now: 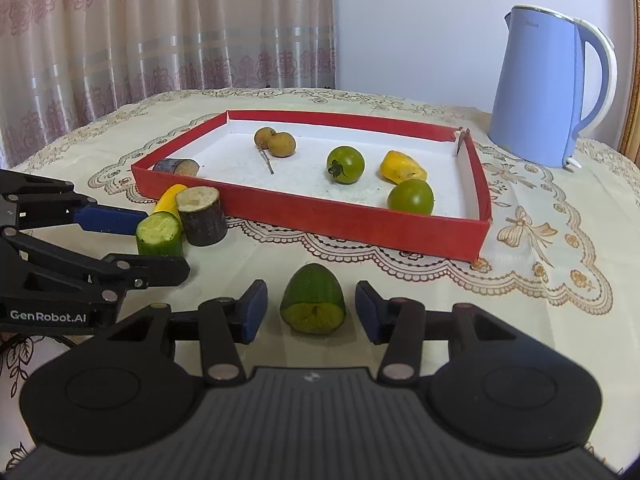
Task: Organize fruits
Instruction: 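Grasp the green lime with the right gripper while the left approaches the cucumber chunk, then grasp and lift the cucumber chunk with the left gripper while the right holds the lime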
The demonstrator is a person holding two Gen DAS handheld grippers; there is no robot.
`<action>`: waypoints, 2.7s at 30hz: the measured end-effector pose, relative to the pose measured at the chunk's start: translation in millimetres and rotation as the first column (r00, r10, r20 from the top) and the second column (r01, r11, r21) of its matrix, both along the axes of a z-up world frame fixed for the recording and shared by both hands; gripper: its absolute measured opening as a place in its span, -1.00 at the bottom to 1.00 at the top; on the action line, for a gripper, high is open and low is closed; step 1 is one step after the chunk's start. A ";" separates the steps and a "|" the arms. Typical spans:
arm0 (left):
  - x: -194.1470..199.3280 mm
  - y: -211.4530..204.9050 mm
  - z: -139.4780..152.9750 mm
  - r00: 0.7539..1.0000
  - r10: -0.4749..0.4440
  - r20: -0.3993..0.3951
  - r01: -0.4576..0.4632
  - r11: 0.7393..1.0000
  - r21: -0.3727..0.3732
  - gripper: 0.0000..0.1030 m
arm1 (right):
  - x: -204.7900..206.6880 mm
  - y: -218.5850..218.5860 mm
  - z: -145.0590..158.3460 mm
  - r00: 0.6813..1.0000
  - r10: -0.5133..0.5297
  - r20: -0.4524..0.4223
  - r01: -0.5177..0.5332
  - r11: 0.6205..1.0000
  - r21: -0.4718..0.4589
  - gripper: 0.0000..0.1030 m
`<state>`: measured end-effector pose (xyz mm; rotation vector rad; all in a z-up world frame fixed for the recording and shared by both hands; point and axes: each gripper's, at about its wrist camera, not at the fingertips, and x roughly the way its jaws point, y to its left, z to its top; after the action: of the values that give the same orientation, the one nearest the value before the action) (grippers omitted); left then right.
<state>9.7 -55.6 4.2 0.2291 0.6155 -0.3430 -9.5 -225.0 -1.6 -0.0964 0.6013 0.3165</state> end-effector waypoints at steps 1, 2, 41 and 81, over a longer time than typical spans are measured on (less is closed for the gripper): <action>-0.8 0.2 -0.2 1.000 0.004 0.001 -0.004 1.000 0.009 -0.22 | 0.2 -0.1 -0.1 1.000 -0.002 -0.001 0.002 1.000 0.001 -0.10; -0.9 1.3 -0.3 1.000 0.000 -0.012 0.000 1.000 0.002 -0.26 | 0.1 -0.4 -0.1 1.000 -0.003 -0.002 0.003 1.000 0.001 -0.11; -7.5 14.4 22.7 0.995 0.013 0.099 -0.004 0.996 -0.089 -0.39 | -1.1 1.1 -1.4 1.000 -0.018 0.006 0.018 1.000 -0.011 -0.11; 87.5 -4.9 45.5 0.976 0.183 0.118 -0.182 0.983 -0.020 -0.39 | -0.9 3.4 -2.0 1.000 -0.025 0.008 0.026 0.999 -0.041 -0.16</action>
<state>97.2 -60.5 49.7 0.1809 0.5123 -0.1532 -10.4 -221.6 -3.6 -0.1293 0.6008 0.2791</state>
